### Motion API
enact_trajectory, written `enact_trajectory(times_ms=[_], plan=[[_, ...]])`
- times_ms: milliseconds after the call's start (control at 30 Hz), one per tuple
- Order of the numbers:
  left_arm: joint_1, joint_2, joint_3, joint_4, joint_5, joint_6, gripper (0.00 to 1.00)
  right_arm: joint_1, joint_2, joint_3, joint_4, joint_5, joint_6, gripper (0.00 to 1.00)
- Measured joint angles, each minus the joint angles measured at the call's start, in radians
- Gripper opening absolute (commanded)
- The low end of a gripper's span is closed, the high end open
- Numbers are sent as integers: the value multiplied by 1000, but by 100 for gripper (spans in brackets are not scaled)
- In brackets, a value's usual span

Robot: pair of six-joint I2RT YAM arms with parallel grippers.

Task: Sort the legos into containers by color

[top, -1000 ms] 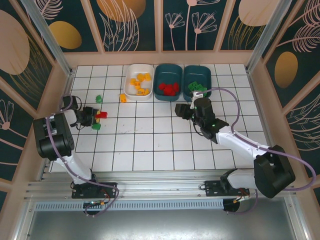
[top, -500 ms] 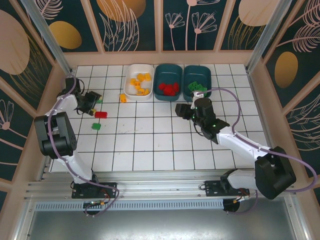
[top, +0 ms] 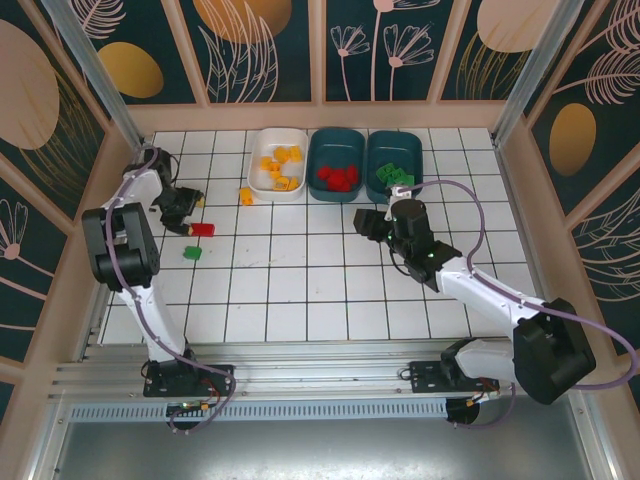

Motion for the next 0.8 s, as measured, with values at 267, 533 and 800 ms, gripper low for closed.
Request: enact_trajectory(times_ms=[267,533,800], plan=[[-49,6,3,-42,-5,-65,72,0,-17,-3,-2,20,0,62],[-48,6,-28,-54,-24,-78,70,0,-17,-4,-2,21,3,62],[-45,68,-28,-61,-27,-80,44,0,-21,-4,-12,22,3,61]])
